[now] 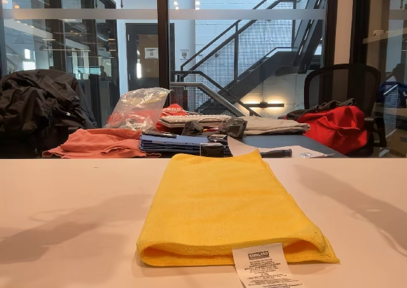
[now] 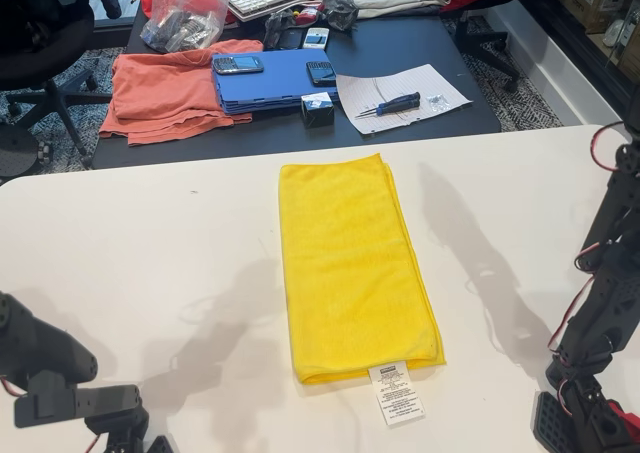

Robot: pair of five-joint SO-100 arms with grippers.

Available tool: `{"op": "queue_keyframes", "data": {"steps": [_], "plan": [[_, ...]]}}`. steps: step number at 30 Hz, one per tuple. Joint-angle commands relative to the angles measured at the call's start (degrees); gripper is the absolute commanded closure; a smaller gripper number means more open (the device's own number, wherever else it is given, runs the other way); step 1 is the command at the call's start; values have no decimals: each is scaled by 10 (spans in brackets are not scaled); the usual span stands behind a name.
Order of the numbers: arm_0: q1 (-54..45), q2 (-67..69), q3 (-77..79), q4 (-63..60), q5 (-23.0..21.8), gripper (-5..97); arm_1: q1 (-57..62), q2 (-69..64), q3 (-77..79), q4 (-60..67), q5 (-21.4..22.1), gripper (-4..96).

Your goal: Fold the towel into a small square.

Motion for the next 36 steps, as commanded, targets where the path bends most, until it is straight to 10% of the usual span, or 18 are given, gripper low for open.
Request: {"op": "queue_keyframes", "data": {"steps": [1, 36], "plan": [[2, 4, -2, -1, 1, 799, 0, -2, 0, 0, 1, 642], [1, -1, 7, 57, -3, 797, 1, -19, 54, 83, 0, 641]]}}
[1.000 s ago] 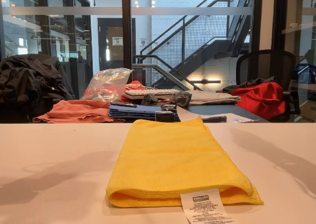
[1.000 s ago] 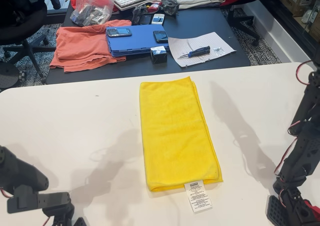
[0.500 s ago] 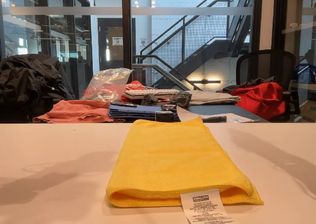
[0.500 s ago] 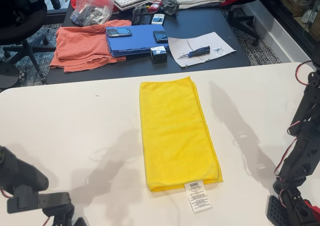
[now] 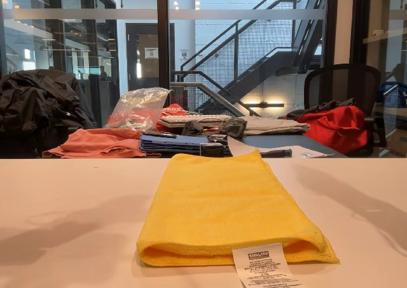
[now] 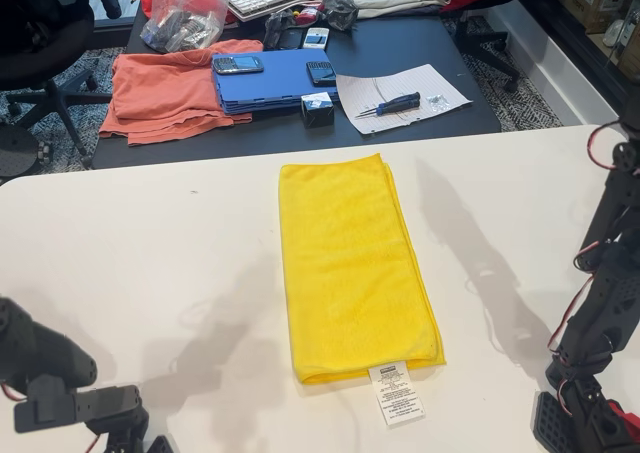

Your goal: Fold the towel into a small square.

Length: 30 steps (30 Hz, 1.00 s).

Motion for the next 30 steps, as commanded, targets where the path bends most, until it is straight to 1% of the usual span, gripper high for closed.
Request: {"op": "queue_keyframes", "data": {"steps": [1, 5, 11, 15, 22, 27, 30], "plan": [[-3, 1, 0, 39, 0, 797, 2, -19, 26, 43, -3, 642], [-8, 0, 1, 192, 4, 797, 22, -27, 97, 178, -4, 645], [-69, 0, 1, 503, -2, 797, 132, -27, 192, 395, 1, 645], [-93, 0, 0, 657, -2, 797, 189, -28, 251, 527, 0, 645], [-100, -9, 1, 794, -3, 798, 238, -28, 355, 719, -4, 645], [-105, -51, 2, 949, -4, 798, 262, -19, 391, 835, -4, 645], [-111, -51, 34, 947, -4, 800, 265, -6, 392, 883, -4, 645]]}}
